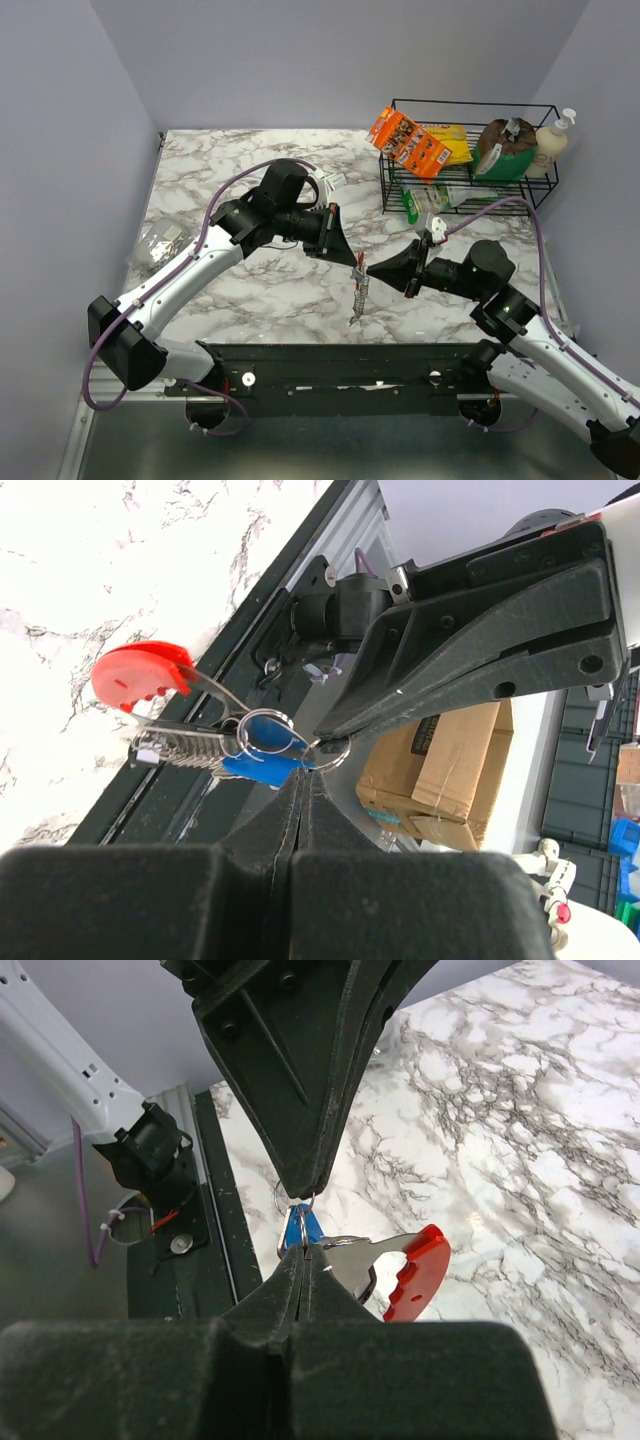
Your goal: Put the keys on the keyring
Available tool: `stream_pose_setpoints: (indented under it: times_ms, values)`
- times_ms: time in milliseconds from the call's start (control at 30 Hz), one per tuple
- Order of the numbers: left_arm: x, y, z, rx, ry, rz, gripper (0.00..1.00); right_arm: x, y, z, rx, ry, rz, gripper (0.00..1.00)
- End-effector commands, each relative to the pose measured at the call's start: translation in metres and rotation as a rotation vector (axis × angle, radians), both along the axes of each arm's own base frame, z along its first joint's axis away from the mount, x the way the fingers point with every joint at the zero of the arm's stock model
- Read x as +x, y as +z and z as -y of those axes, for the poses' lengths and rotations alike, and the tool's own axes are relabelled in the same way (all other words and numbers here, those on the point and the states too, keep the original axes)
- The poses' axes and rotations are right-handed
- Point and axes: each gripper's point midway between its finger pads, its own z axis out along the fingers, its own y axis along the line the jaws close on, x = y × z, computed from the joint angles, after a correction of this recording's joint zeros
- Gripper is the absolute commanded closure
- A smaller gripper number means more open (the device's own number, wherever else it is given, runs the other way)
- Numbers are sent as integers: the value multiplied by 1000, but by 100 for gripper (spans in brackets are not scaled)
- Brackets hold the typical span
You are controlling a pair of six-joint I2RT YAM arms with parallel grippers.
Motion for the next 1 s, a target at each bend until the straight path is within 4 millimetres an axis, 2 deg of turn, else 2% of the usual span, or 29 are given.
stream_pose_setpoints:
  times_ms: [0, 233, 967]
  values:
    - [-5, -1, -6, 10, -8, 11, 100, 1, 10, 2, 31, -13, 37, 100]
    - [-7, 12, -1, -55, -21, 7, 100, 0, 6, 1, 23, -9, 26, 100]
    - [-14, 21, 3, -118, -43, -23, 100, 3, 3, 1, 18, -18, 13, 99]
